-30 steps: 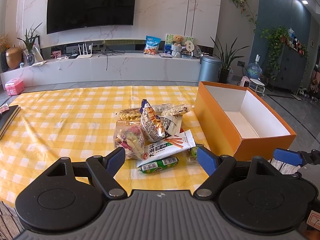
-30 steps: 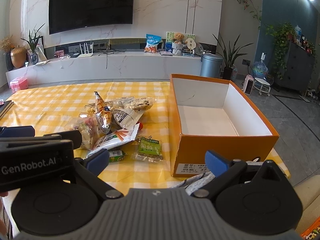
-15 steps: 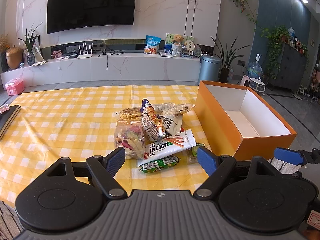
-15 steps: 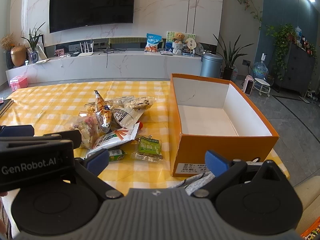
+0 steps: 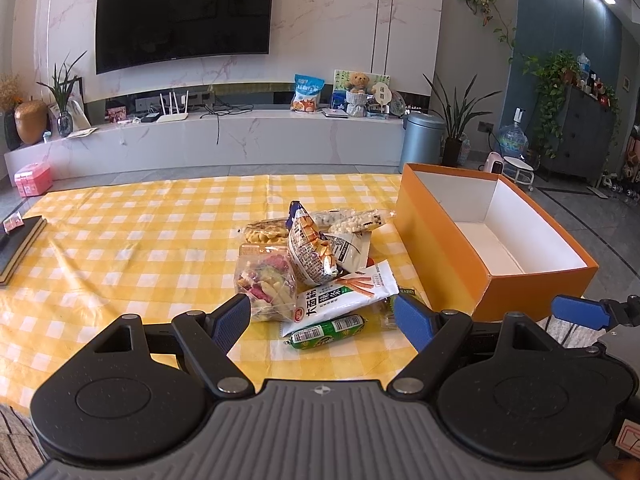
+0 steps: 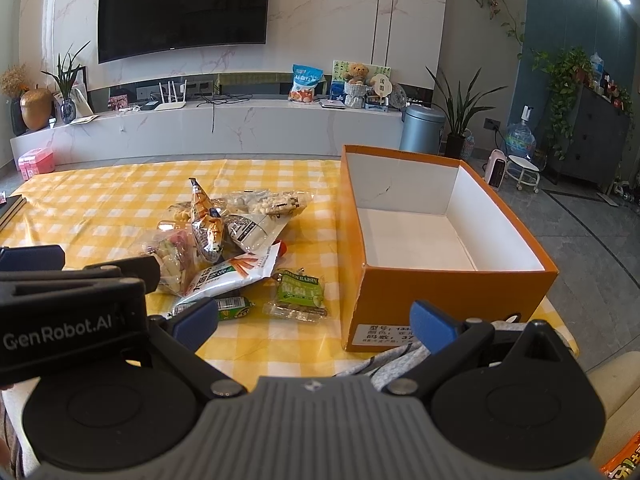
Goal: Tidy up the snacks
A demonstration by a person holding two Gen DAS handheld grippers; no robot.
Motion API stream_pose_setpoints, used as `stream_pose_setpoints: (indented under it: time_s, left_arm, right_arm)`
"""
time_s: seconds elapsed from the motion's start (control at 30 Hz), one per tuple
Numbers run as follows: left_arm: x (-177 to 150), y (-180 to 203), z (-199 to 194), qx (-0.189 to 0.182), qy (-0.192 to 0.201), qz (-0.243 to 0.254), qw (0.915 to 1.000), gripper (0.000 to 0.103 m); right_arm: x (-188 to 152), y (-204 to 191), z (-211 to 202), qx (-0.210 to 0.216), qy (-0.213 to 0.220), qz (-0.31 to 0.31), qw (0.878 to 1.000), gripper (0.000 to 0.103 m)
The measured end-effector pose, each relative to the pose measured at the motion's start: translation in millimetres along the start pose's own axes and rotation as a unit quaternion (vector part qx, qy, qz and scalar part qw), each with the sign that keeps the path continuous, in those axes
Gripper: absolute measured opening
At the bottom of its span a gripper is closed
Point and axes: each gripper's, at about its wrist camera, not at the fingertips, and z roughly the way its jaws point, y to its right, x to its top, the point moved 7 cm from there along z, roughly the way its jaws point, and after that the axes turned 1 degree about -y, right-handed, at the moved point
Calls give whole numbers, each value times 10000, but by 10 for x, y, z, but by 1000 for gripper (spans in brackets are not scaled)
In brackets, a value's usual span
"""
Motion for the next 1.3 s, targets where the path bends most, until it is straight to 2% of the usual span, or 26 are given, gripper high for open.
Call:
stream_pose_setpoints:
  time_s: [0.2, 0.33, 0.5, 0.83, 1.0, 1.1, 1.17, 1.3]
  left_arm:
    - [3, 7, 1, 23, 30, 61, 10000, 95]
    - [-7, -21, 22, -70, -39, -71, 9999, 95]
    - [-3, -108, 9, 113, 110, -12, 9999, 95]
    - [-20, -698, 53, 137, 130, -571, 9982, 95]
    - [-81, -862, 147, 182, 63, -513, 9985, 95]
    - [-115, -957, 210, 113, -59, -723, 9973, 95]
    - [-135, -995, 238, 40, -94, -828, 9965, 95]
    - [-182, -1006, 312, -125, -166, -878, 9959, 95]
  right_arm:
    - [6, -30, -16, 24, 24, -54, 10000, 99]
    - [20, -56, -14, 21, 12, -94, 10000, 99]
    - [26, -165, 9, -79, 61, -130, 9999, 99]
    - [26, -531, 217, -51, 369, -287, 9989, 100]
    - [59, -666, 408, 135, 441, -234, 9987, 100]
    - [71, -670, 543, 164, 402, -60, 9990, 100]
    - [47, -673, 667, 282, 221, 116, 9993, 100]
    - [-29, -649, 954, 581, -231, 911, 9939, 100]
